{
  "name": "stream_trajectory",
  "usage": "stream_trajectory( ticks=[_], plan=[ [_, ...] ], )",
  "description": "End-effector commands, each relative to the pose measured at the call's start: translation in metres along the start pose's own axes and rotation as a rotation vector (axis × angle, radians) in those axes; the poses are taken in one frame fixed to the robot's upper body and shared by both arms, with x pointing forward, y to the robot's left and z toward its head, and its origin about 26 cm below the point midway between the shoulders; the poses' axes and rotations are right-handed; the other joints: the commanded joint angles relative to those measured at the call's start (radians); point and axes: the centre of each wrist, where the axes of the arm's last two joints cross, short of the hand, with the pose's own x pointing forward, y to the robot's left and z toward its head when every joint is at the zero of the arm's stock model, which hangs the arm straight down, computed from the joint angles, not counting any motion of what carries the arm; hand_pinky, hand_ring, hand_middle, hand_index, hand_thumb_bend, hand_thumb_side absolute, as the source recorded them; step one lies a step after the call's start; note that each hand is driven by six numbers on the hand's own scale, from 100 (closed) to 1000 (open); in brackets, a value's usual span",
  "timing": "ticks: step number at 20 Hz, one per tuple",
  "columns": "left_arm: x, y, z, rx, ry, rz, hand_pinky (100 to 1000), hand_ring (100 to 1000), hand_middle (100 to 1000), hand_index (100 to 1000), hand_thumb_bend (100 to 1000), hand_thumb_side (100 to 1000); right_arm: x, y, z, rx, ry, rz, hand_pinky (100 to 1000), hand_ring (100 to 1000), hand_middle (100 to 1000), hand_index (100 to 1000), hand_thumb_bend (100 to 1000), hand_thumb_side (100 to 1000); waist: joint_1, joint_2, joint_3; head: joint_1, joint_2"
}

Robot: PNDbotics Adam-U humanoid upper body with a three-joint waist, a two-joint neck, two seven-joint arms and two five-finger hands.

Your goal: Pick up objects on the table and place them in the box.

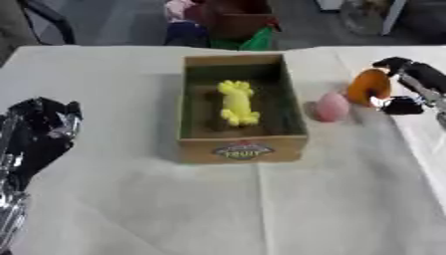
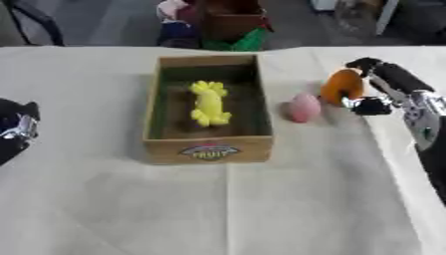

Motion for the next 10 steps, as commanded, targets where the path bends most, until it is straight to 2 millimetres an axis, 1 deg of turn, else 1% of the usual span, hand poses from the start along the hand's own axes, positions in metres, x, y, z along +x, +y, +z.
stream_trajectory(
  ticks=[1, 3, 4, 6, 8, 9, 10],
  plan=[
    [0.0104, 0.0018, -0.0032, -0.009, -0.039, -0.006, 468, 361, 277, 500, 188, 213, -0.0036, -0.0148, -0.0028, -0.049, 0.026, 0.056, 652, 744, 856, 921, 100, 443, 0.000, -0.014, 0.001, -0.007, -0.015],
    [0.0101, 0.0014, -0.0031, -0.013, -0.038, -0.006, 467, 360, 276, 500, 188, 213, -0.0031, -0.0128, -0.0029, -0.057, 0.032, 0.066, 593, 687, 807, 898, 100, 410, 0.000, -0.014, 0.001, -0.008, -0.014],
    [0.0100, 0.0013, -0.0030, -0.014, -0.038, -0.007, 467, 360, 276, 500, 188, 213, -0.0031, -0.0120, -0.0028, -0.060, 0.035, 0.068, 527, 621, 744, 867, 100, 386, 0.000, -0.014, 0.001, -0.009, -0.014],
    [0.0098, 0.0012, -0.0030, -0.014, -0.037, -0.007, 467, 360, 276, 500, 189, 213, -0.0029, -0.0123, -0.0028, -0.080, 0.036, 0.071, 428, 536, 615, 787, 100, 345, 0.000, -0.015, 0.001, -0.009, -0.015],
    [0.0094, 0.0009, -0.0029, -0.015, -0.035, -0.007, 467, 360, 276, 499, 190, 214, -0.0020, -0.0138, -0.0033, -0.106, 0.027, 0.080, 364, 488, 507, 668, 100, 313, -0.001, -0.016, 0.000, -0.009, -0.015],
    [0.0091, 0.0007, -0.0028, -0.017, -0.034, -0.007, 467, 360, 276, 499, 191, 214, -0.0014, -0.0149, -0.0036, -0.124, 0.021, 0.082, 315, 458, 439, 570, 100, 284, -0.002, -0.017, 0.000, -0.010, -0.015],
    [0.0088, 0.0005, -0.0028, -0.018, -0.033, -0.006, 466, 360, 276, 499, 191, 213, -0.0010, -0.0155, -0.0038, -0.141, 0.016, 0.083, 278, 432, 398, 511, 100, 267, -0.003, -0.018, 0.000, -0.010, -0.014]
  ],
)
